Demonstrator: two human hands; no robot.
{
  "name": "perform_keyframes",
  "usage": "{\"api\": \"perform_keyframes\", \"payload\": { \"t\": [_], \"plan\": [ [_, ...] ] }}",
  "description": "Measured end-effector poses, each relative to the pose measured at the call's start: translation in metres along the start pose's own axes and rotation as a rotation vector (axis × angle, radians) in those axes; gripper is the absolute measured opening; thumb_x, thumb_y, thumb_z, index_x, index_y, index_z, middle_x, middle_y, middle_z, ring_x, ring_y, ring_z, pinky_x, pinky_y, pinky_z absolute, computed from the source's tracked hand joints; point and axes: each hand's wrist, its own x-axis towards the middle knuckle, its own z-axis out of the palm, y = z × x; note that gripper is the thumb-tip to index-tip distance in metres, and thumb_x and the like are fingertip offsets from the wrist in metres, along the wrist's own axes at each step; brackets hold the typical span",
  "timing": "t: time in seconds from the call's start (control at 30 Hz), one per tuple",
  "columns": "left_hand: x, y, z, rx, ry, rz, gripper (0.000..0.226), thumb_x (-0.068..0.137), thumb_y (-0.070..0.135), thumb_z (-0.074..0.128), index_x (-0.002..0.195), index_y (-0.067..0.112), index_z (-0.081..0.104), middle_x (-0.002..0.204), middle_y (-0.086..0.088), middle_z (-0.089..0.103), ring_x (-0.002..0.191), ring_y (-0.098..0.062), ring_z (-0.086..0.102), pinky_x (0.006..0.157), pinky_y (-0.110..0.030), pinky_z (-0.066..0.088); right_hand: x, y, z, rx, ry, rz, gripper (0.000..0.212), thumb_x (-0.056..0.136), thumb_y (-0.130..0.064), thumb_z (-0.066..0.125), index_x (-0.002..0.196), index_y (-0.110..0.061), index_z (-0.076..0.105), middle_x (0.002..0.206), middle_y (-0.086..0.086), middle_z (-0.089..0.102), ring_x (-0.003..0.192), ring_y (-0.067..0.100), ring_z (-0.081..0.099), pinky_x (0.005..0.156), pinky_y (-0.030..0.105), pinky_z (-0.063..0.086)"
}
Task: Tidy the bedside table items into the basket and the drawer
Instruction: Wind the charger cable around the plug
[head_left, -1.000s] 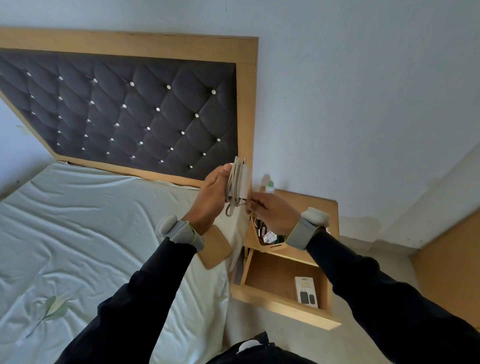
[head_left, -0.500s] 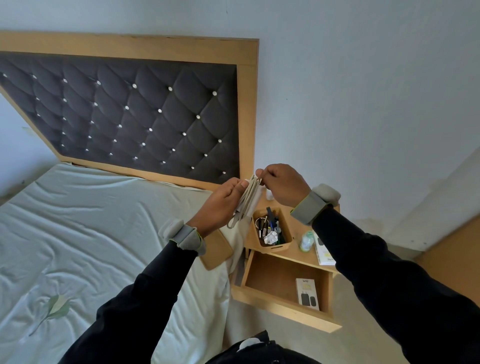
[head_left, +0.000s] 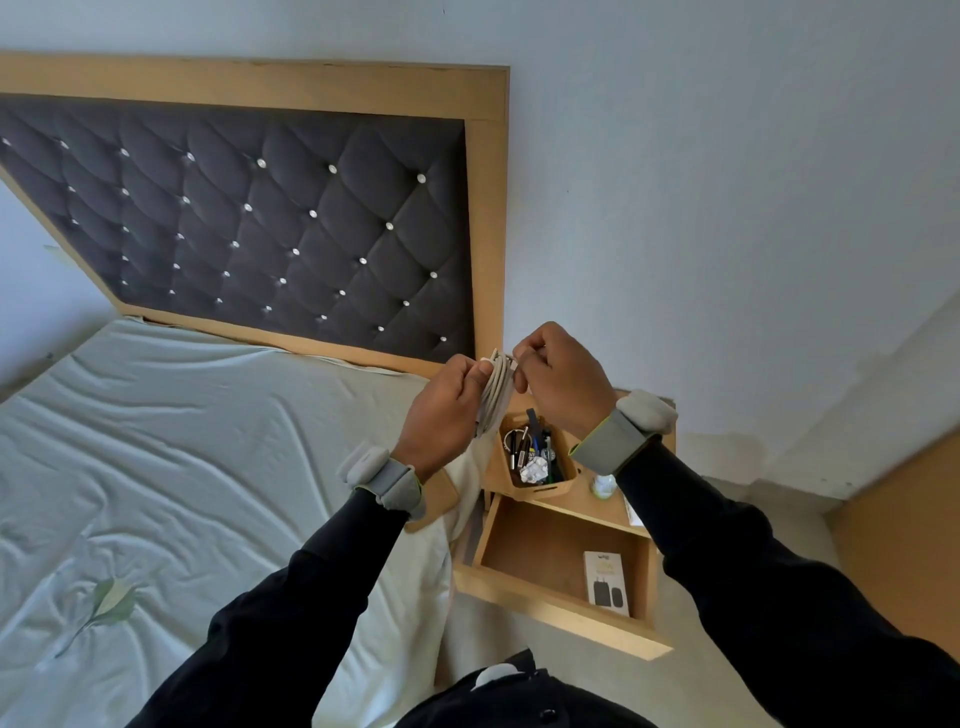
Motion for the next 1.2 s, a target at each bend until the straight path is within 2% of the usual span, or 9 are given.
{"api": "perform_keyframes", "payload": {
  "t": [0.2, 0.33, 0.43, 0.63, 0.77, 0.83, 0.93, 1.07, 1.2],
  "plan": [
    [-0.004, 0.000, 0.027, -0.051, 0.029, -0.061, 0.028, 0.104, 0.043, 0.031, 0.103, 0.022, 0.050, 0.084, 0.007, 0.053, 0.076, -0.011, 0.052, 0.068, -0.025, 0.043, -0.013, 0.028, -0.003, 0.289, -0.057, 0.051, 0.011, 0.098, -0.026, 0.051, 0.097, -0.019, 0.060, 0.068, -0.005, 0.066, 0.049, 0.000, 0.051, 0.060, 0.026, 0.040],
    [-0.002, 0.000, 0.047, -0.140, 0.060, -0.123, 0.032, 0.104, 0.042, 0.033, 0.095, 0.018, 0.052, 0.080, 0.002, 0.052, 0.073, -0.013, 0.049, 0.072, -0.032, 0.043, -0.022, 0.046, 0.000, 0.434, -0.024, 0.087, 0.014, 0.097, -0.024, 0.053, 0.104, -0.023, 0.066, 0.069, -0.006, 0.068, 0.060, 0.005, 0.057, 0.067, 0.033, 0.049],
    [-0.001, -0.002, 0.065, -0.176, 0.047, -0.191, 0.039, 0.103, 0.044, 0.033, 0.095, 0.013, 0.055, 0.084, -0.003, 0.056, 0.077, -0.018, 0.052, 0.078, -0.040, 0.046, -0.029, 0.066, 0.003, 0.500, -0.008, 0.117, 0.021, 0.098, -0.021, 0.051, 0.110, -0.022, 0.068, 0.071, -0.007, 0.067, 0.061, 0.006, 0.056, 0.064, 0.030, 0.047],
    [-0.002, -0.011, 0.088, -0.190, -0.016, -0.204, 0.043, 0.103, 0.041, 0.038, 0.101, 0.002, 0.056, 0.085, -0.009, 0.057, 0.073, -0.016, 0.050, 0.073, -0.041, 0.046, -0.036, 0.100, 0.007, 0.645, 0.010, 0.197, 0.018, 0.091, -0.015, 0.065, 0.106, -0.021, 0.073, 0.082, -0.009, 0.068, 0.073, 0.005, 0.060, 0.065, 0.023, 0.048],
    [0.000, -0.023, 0.105, -0.140, -0.083, -0.212, 0.041, 0.104, 0.039, 0.038, 0.102, 0.003, 0.057, 0.084, -0.009, 0.058, 0.072, -0.014, 0.050, 0.070, -0.039, 0.046, -0.036, 0.122, 0.015, 0.788, -0.062, 0.304, 0.016, 0.088, -0.005, 0.068, 0.101, -0.014, 0.068, 0.076, -0.001, 0.060, 0.075, 0.022, 0.053, 0.059, 0.027, 0.045],
    [0.007, -0.031, 0.113, -0.120, -0.105, -0.230, 0.040, 0.103, 0.040, 0.038, 0.102, 0.004, 0.057, 0.087, -0.013, 0.060, 0.074, -0.016, 0.051, 0.073, -0.045, 0.047, -0.033, 0.135, 0.022, 0.848, -0.099, 0.391, 0.017, 0.088, -0.008, 0.068, 0.104, -0.014, 0.063, 0.086, 0.006, 0.061, 0.079, 0.026, 0.053, 0.063, 0.032, 0.047],
    [0.020, -0.046, 0.124, -0.076, -0.153, -0.268, 0.040, 0.103, 0.041, 0.037, 0.102, 0.006, 0.057, 0.091, -0.016, 0.062, 0.075, -0.018, 0.052, 0.076, -0.045, 0.049, -0.024, 0.149, 0.033, 0.922, -0.213, 0.572, 0.031, 0.093, -0.016, 0.063, 0.123, -0.012, 0.053, 0.103, 0.009, 0.064, 0.088, 0.024, 0.060, 0.075, 0.035, 0.053],
    [0.046, -0.069, 0.138, -0.106, -0.256, -0.328, 0.041, 0.103, 0.042, 0.038, 0.104, 0.006, 0.056, 0.097, -0.019, 0.064, 0.081, -0.022, 0.055, 0.082, -0.050, 0.049, -0.009, 0.166, 0.052, 0.953, -0.353, 0.686, 0.035, 0.101, -0.024, 0.051, 0.133, -0.012, 0.052, 0.108, 0.009, 0.066, 0.090, 0.023, 0.066, 0.089, 0.041, 0.054],
    [0.081, -0.101, 0.153, -0.141, -0.385, -0.392, 0.034, 0.104, 0.040, 0.037, 0.102, 0.011, 0.057, 0.091, -0.004, 0.061, 0.083, -0.019, 0.056, 0.084, -0.047, 0.049, 0.018, 0.179, 0.076, 0.896, -0.303, 0.781, 0.032, 0.102, -0.022, 0.047, 0.131, -0.009, 0.053, 0.092, 0.003, 0.066, 0.066, 0.011, 0.067, 0.059, 0.023, 0.057]
  ]
}}
